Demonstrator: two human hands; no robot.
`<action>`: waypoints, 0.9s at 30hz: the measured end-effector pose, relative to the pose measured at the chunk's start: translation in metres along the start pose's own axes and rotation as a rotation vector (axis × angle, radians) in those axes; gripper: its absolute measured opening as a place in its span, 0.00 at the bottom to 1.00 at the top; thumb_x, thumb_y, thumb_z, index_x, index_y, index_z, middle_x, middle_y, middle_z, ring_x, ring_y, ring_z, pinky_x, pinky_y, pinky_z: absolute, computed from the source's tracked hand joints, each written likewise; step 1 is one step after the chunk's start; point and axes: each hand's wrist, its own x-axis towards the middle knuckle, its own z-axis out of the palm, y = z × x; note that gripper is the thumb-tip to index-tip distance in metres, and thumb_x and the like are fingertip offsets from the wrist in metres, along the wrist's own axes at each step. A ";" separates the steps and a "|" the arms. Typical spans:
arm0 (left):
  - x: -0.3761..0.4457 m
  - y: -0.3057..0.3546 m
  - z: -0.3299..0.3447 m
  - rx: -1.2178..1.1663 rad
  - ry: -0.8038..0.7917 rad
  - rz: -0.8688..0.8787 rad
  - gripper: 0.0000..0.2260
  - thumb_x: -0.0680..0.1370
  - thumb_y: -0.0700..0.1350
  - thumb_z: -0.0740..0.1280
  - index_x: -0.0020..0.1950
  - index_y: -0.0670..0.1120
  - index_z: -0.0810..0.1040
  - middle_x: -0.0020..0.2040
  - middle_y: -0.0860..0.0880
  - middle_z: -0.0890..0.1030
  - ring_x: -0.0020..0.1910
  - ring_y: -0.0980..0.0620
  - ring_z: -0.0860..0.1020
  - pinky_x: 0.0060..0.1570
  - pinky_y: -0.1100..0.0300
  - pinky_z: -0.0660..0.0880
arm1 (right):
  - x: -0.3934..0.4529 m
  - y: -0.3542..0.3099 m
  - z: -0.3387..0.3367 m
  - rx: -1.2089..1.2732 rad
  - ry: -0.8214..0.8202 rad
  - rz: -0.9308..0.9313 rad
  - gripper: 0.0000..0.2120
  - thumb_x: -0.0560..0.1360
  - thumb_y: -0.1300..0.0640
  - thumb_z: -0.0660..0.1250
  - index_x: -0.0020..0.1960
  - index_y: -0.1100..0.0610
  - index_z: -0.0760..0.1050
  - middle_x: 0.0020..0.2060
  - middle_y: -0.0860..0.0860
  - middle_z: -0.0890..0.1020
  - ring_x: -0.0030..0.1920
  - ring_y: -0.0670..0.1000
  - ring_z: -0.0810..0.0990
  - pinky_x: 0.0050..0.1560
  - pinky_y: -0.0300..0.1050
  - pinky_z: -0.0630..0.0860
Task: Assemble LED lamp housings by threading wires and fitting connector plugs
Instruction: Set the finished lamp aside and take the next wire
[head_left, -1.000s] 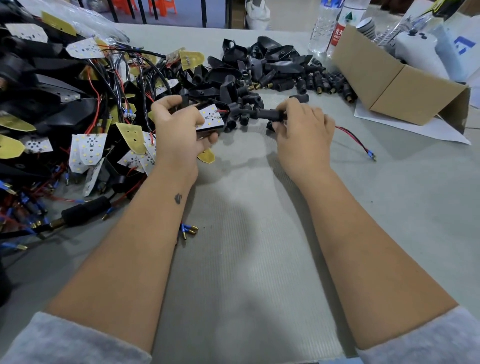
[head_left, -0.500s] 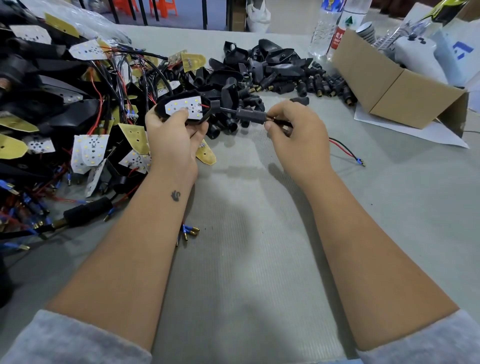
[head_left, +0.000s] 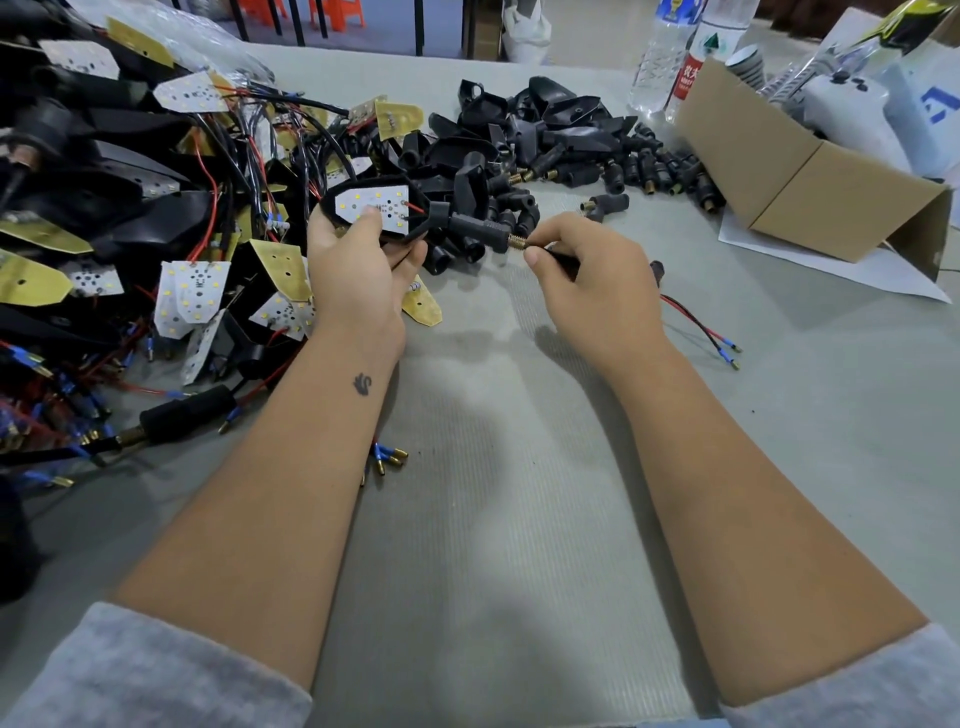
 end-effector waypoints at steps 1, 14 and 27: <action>0.000 0.000 0.000 0.002 0.004 0.001 0.13 0.82 0.36 0.57 0.66 0.44 0.72 0.49 0.46 0.79 0.40 0.48 0.80 0.39 0.60 0.78 | 0.000 0.000 0.000 -0.003 -0.006 -0.007 0.05 0.78 0.52 0.64 0.50 0.50 0.79 0.39 0.44 0.80 0.44 0.49 0.77 0.42 0.47 0.73; 0.002 0.003 -0.002 -0.095 0.027 -0.052 0.15 0.84 0.51 0.57 0.67 0.45 0.70 0.52 0.44 0.80 0.39 0.49 0.82 0.37 0.58 0.79 | -0.004 -0.007 -0.003 -0.001 0.007 0.013 0.06 0.77 0.48 0.64 0.48 0.45 0.80 0.32 0.47 0.80 0.34 0.48 0.77 0.34 0.45 0.73; 0.004 0.002 -0.001 -0.039 0.037 -0.054 0.11 0.85 0.51 0.56 0.58 0.46 0.72 0.50 0.43 0.78 0.40 0.47 0.78 0.31 0.62 0.75 | -0.004 -0.006 -0.002 -0.005 -0.023 -0.058 0.07 0.78 0.52 0.64 0.49 0.50 0.80 0.31 0.46 0.78 0.33 0.48 0.74 0.32 0.44 0.69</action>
